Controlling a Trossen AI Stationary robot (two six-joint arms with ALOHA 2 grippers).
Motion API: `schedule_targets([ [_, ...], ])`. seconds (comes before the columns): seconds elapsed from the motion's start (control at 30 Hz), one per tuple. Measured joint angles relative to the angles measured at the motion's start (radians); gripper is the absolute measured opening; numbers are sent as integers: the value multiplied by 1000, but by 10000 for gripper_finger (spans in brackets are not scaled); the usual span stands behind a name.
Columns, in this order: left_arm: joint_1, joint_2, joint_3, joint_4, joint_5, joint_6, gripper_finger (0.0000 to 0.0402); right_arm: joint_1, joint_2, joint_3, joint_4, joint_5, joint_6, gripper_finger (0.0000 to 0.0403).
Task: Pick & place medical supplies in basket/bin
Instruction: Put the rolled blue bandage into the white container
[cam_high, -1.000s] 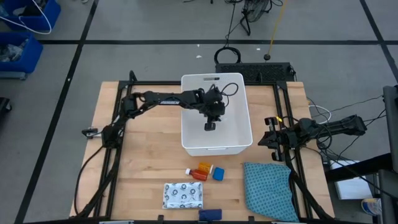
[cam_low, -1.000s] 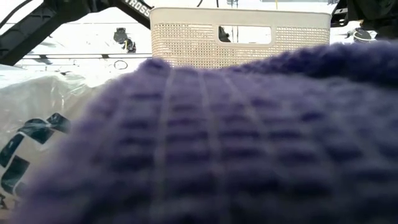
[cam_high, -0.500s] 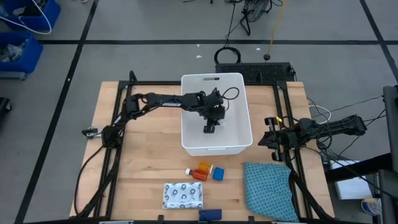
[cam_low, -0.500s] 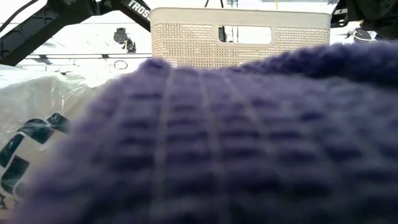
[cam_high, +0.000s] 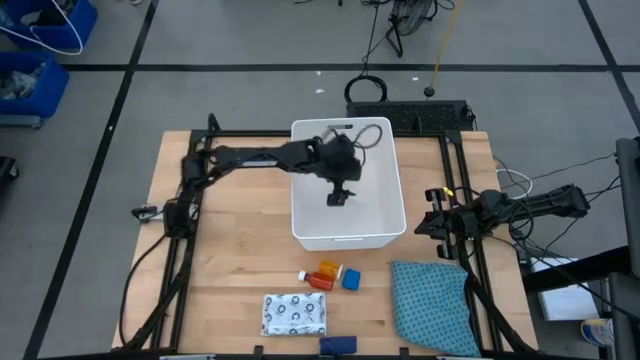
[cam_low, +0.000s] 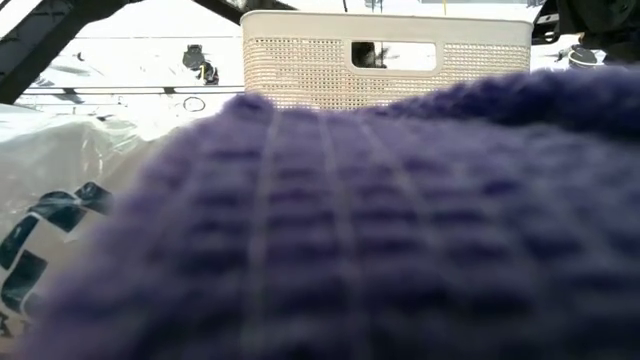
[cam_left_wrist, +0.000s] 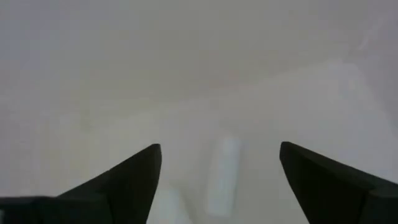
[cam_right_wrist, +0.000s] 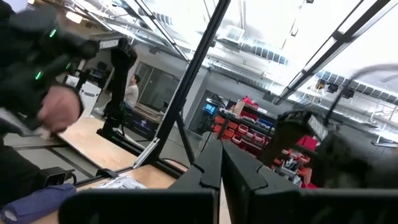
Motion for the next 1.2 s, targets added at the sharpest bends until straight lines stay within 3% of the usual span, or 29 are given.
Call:
schedule_targets([
  [0.17,-6,-175,0,-41,-7,12,338,0,1,0,-1,1,0,0],
  [0.3,-17,-336,0,-125,-21,37,296,0,1,0,0,2,0,0],
  [0.4,-43,-443,-2,-230,-76,67,228,0,1,0,0,25,0,0],
  [0.5,-58,-524,-48,-313,-95,63,134,0,1,0,-1,48,0,0],
  [0.6,-56,-615,-146,-315,31,67,35,0,1,0,-1,52,0,0],
  [0.63,-54,-653,-191,-297,86,78,18,0,1,0,-1,53,0,0],
  [0.7,-59,-739,-301,-210,122,77,14,0,1,0,-1,53,0,0],
  [0.97,-48,-1101,-848,298,93,-66,5,0,1,0,-5,53,0,0],
  [1.2,-55,-1250,-1240,698,22,-260,4,0,2,0,-32,56,1,0],
])
